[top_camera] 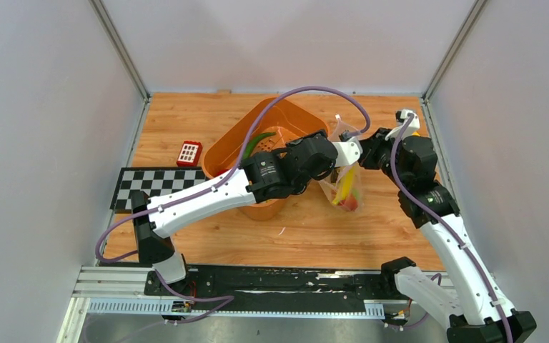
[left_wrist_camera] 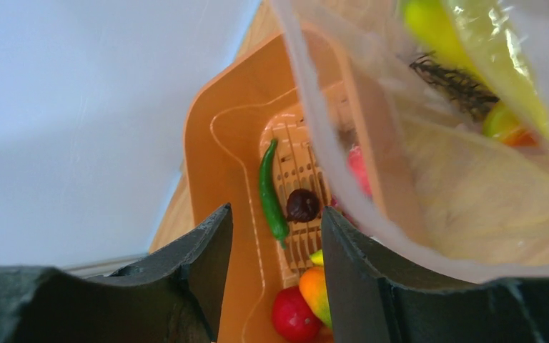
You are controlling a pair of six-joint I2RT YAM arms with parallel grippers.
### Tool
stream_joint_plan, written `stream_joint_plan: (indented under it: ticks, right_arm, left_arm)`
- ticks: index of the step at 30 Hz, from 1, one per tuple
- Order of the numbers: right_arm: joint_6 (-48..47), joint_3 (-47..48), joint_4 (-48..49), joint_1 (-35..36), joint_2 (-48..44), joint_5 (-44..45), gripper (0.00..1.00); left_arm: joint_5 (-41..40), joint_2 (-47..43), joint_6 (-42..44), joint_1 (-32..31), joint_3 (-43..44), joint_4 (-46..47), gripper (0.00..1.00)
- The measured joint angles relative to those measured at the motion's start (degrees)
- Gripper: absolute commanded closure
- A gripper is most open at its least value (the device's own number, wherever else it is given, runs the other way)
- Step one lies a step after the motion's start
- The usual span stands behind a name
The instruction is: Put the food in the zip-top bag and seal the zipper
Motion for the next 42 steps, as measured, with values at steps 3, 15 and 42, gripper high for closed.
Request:
stream_joint_plan:
  ticks: [3,15,42]
  right_arm:
    - [0.0,0.0,0.0,0.0,-0.6,0.0,1.0]
    - [0.3,-1.4,1.1,0.0,-2.0,0.4,1.0]
    - [0.2,-2.5,1.2,0.0,-3.9,1.5,1.0]
  left_arm:
    - [2.1,0.0,-0.3,0.0,0.0,0.9,0.43]
    - [5.9,-6.3,-6.6,2.5,-10.1,10.4,0.18]
    - [34.8,3.9,-37.1,36.7,-29.6,26.4,0.05]
